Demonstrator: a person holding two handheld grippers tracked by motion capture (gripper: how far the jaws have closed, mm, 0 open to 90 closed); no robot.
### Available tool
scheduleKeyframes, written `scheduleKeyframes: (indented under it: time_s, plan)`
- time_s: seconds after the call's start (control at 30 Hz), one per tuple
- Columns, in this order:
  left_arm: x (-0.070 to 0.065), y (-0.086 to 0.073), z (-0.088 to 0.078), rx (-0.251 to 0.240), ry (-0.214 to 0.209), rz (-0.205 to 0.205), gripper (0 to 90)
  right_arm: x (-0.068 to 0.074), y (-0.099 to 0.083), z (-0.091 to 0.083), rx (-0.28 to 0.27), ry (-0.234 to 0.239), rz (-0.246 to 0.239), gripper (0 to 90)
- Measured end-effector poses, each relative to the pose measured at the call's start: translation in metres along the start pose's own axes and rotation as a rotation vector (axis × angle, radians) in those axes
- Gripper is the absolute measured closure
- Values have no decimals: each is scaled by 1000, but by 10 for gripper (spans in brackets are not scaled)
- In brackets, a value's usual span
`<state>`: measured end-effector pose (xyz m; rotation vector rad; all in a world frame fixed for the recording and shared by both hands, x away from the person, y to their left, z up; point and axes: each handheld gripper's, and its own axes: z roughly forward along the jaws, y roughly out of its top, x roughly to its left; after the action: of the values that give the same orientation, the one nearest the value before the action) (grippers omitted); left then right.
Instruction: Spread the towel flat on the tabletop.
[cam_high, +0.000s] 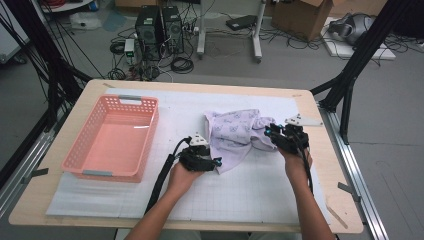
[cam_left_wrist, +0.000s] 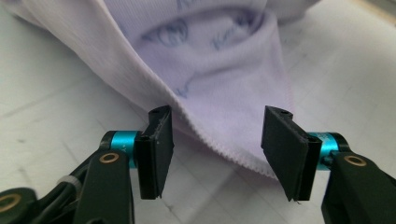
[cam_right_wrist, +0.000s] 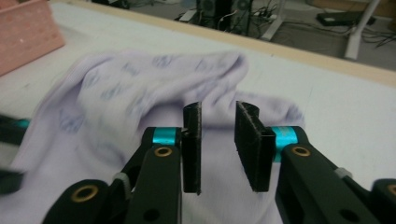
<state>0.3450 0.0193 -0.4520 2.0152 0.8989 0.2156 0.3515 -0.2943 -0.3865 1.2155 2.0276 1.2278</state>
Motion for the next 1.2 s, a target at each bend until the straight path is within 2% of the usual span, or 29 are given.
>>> scheduleKeyframes:
  time_s: [0.03,0.1,0.13,0.17,0.23,0.27,0.33,0.4,0.43,0.53,0.6,0.67,0.9,0.93,0.97,1.1,1.17,1.2]
  plan:
    - [-5,1,1,3,40,36,564,0,-6,-1,16,9,-13,750]
    - [-6,2,0,9,26,48,846,1,-18,-1,57,28,-18,761]
    - [-6,3,-5,-5,2,40,867,2,-24,0,77,37,-18,768]
    - [-6,4,-12,-24,-23,32,869,2,-29,1,98,41,-21,772]
    - [-8,4,-33,-87,-24,56,870,4,-38,3,127,46,-25,773]
    - [-7,3,-44,-116,-35,44,870,5,-41,3,138,47,-34,775]
    - [-3,-2,-63,-143,-31,37,869,6,-45,5,161,49,-42,785]
    - [2,-10,-78,-149,-19,36,869,9,-45,9,162,58,-48,803]
    - [2,-10,-78,-149,-19,36,870,11,-45,10,159,66,-52,818]
    - [10,-28,-96,-179,-17,9,869,17,-43,17,168,96,-66,891]
    - [12,-33,-99,-187,-18,-5,869,21,-41,25,172,108,-74,890]
    - [14,-34,-100,-186,-19,0,869,26,-38,35,183,122,-79,878]
    - [11,-34,-96,-189,-22,11,867,47,-24,78,207,201,-42,596]
    - [11,-35,-96,-187,-19,12,867,51,-22,83,201,216,-38,586]
    - [11,-35,-95,-188,-18,7,866,55,-21,88,206,221,-55,571]
    - [13,-37,-93,-184,-15,2,866,70,-18,97,215,198,-124,614]
    - [13,-38,-92,-183,-11,2,865,70,-18,98,215,210,-151,749]
    - [13,-38,-92,-185,-12,0,865,70,-18,97,219,222,-144,791]
